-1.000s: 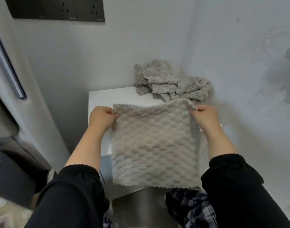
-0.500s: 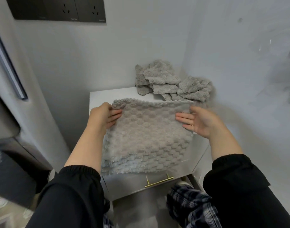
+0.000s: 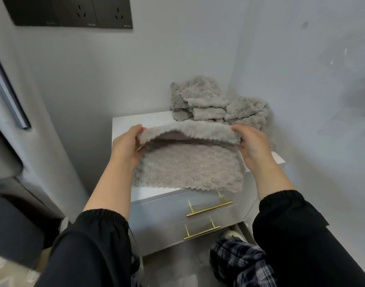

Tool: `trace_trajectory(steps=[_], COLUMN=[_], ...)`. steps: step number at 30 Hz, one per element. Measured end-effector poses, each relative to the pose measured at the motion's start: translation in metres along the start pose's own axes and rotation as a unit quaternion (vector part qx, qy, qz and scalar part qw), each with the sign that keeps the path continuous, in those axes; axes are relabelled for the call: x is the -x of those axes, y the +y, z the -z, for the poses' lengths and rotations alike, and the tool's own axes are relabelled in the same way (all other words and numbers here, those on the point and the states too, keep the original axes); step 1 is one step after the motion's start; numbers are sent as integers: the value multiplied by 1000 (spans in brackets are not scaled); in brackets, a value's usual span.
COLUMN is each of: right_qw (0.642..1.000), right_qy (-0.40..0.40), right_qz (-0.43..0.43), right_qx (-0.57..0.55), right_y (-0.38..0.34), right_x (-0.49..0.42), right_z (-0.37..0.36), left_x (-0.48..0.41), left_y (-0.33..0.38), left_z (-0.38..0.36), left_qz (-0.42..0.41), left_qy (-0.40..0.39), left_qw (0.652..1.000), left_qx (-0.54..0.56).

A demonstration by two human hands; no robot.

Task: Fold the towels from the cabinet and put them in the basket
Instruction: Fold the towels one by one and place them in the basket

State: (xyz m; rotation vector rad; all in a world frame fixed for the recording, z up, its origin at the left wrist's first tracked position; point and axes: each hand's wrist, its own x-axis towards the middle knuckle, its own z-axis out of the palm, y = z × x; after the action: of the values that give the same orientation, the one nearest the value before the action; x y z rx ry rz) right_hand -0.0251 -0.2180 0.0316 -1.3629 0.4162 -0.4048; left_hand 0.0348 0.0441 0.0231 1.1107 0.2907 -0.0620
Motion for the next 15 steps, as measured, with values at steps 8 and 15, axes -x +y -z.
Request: trace_trajectory(steps=[8, 15], right_qw=[992, 993], right_qy=[-6, -30], right_qz=[-124, -104], right_qx=[-32, 55], right_y=[-5, -1], right_x=[17, 40], right_z=[14, 29], left_x=[7, 26], left_y=[4, 4], left_z=[7, 16], left_qz=[23, 9], left_qy=[32, -13], left_qw=[997, 982], left_qx=[-70, -188])
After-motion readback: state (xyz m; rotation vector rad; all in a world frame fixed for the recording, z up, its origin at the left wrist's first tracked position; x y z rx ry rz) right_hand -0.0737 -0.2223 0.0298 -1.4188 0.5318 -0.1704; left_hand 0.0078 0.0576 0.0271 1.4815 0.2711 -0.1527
